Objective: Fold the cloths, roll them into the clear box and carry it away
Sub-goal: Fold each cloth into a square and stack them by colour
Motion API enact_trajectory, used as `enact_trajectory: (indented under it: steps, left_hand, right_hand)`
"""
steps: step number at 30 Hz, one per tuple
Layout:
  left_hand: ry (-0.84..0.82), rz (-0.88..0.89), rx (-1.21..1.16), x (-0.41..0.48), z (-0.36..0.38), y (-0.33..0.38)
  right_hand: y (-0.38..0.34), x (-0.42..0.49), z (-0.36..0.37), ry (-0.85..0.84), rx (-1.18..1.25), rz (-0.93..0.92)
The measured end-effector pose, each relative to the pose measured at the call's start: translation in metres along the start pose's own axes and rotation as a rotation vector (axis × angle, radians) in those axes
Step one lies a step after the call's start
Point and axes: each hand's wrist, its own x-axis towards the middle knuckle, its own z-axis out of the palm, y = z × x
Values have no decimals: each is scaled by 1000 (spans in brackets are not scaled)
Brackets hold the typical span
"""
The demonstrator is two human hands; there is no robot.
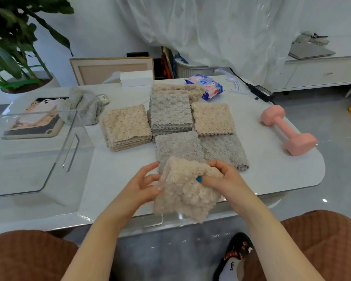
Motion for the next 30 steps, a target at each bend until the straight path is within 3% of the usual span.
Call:
enact_trajectory:
  steps: [3, 5, 7, 10, 13, 15, 21, 24, 30]
  left_hand:
    - [15, 17, 222, 2, 21, 9]
    - [131, 52, 151, 7, 37, 6]
    - [249, 49, -23, 11, 47, -4]
    - [486, 77, -52, 12, 41, -17]
    - [726, 120, 116, 16, 11, -14]
    - [801, 134, 224, 23, -17, -6]
    - [846, -37, 437, 73, -80, 0]
    - [847, -17, 527, 94, -92, -13]
    - [654, 2, 789, 106, -107, -13]
  right_hand:
    - [-6, 2, 8, 119, 18, -41]
    - [-2, 6, 7, 134, 214, 5]
    - [4, 7, 7, 16, 346, 85]
    - [17, 11, 21, -76, 112, 104]
    - [14, 26, 55, -36, -62, 12]
    - [1, 45, 80, -67, -180, -79]
    - [-8, 118, 130, -45, -754, -367]
    - [6, 133, 134, -120, -1022, -395]
    - [16, 150, 138, -203, -1170, -285]
